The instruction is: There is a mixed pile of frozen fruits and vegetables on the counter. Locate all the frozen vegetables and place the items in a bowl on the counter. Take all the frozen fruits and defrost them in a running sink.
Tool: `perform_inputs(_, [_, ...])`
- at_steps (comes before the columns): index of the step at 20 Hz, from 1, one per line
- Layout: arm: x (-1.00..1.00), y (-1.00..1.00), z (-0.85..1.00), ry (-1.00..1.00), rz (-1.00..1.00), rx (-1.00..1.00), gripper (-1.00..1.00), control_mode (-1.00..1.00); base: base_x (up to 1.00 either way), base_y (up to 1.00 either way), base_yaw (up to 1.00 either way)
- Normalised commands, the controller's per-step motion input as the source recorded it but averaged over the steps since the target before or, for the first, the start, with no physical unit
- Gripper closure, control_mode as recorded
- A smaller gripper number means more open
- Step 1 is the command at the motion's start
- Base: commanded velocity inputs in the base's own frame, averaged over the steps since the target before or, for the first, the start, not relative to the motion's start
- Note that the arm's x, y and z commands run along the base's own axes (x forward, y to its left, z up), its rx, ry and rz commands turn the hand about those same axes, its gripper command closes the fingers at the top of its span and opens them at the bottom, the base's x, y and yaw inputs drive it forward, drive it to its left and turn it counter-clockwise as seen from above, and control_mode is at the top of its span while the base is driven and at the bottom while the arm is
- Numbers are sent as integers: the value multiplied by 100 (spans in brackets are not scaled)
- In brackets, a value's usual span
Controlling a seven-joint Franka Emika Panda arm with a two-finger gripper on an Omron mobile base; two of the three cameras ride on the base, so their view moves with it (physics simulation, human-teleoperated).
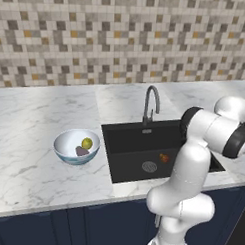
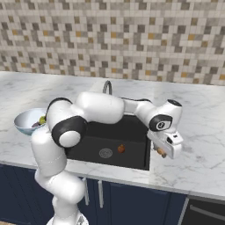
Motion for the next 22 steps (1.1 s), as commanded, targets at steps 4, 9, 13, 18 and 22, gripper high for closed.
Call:
perform_inputs(4, [55,97,0,-12,-1,0,100,-100,0,0,0])
perform_inputs(9, [56,100,0,-6,0,-2,100,-100,0,0,0])
perform_inputs(13, [52,100,-10,3,3,-8,100,-100,0,0,0])
perform_inputs(18, [72,27,-30,3,-1,-7,100,-100,0,0,0])
perform_inputs(22, [86,3,-67,0,0,-1,100,-100,0,0,0])
